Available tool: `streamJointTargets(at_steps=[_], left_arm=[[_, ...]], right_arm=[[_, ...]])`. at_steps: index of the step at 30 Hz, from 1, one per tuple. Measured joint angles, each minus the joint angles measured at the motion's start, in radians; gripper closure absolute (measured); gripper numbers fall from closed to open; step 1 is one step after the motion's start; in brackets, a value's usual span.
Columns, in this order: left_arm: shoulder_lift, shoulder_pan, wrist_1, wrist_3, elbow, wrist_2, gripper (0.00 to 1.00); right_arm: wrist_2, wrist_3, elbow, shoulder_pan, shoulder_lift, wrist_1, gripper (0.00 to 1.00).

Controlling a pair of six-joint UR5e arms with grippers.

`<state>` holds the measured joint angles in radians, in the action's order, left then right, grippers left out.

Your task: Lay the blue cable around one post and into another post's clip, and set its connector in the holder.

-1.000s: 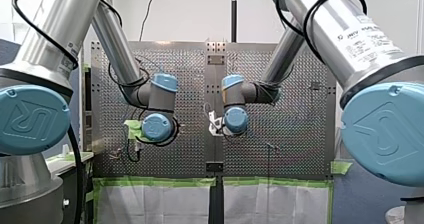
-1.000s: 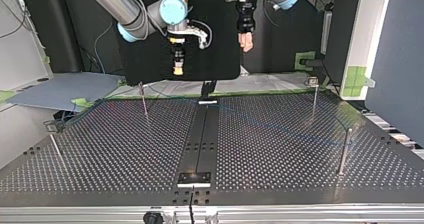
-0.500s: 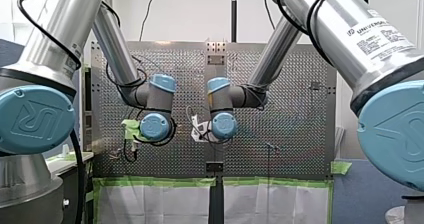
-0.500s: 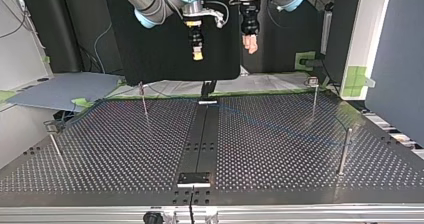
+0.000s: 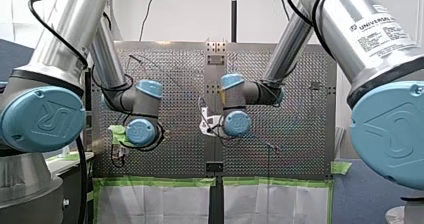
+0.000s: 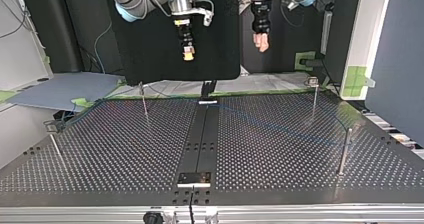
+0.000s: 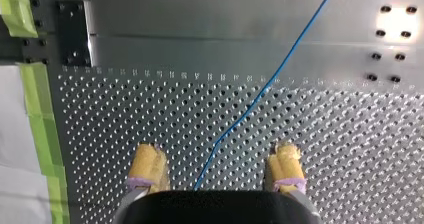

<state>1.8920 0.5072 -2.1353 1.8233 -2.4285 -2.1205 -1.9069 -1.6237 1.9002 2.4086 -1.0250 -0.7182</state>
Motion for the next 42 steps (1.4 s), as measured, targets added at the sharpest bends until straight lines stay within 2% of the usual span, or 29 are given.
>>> streamJointTargets(at_steps=[5, 8, 12, 17, 22, 27, 31, 42], left_arm=[[0.000, -0.044, 0.018, 0.028, 0.015, 0.045, 0.00], [0.000, -0.056, 0.023, 0.053, 0.028, 0.071, 0.00], [0.000, -0.041, 0.029, 0.085, 0.041, 0.107, 0.00], [0.000, -0.004, 0.021, 0.109, 0.070, 0.137, 0.00], [0.001, 0.037, 0.013, 0.122, 0.093, 0.111, 0.00], [0.001, 0.080, 0.014, 0.103, 0.096, 0.069, 0.00], [0.000, 0.112, 0.014, 0.067, 0.096, 0.029, 0.00], [0.000, 0.125, -0.029, 0.025, 0.096, -0.060, 0.00]], right_arm=[[0.041, 0.003, 0.041, -0.041, -0.001, -0.041, 0.05], [0.068, 0.006, 0.059, -0.068, 0.002, -0.068, 0.05], [0.107, 0.010, 0.066, -0.098, 0.003, -0.107, 0.05], [0.150, 0.021, 0.067, -0.104, 0.004, -0.148, 0.05], [0.193, 0.028, 0.067, -0.101, 0.005, -0.162, 0.05], [0.234, 0.026, 0.067, -0.096, 0.005, -0.160, 0.05], [0.245, 0.023, 0.067, -0.095, 0.005, -0.157, 0.05], [0.248, 0.029, 0.067, -0.106, 0.004, -0.109, 0.05]])
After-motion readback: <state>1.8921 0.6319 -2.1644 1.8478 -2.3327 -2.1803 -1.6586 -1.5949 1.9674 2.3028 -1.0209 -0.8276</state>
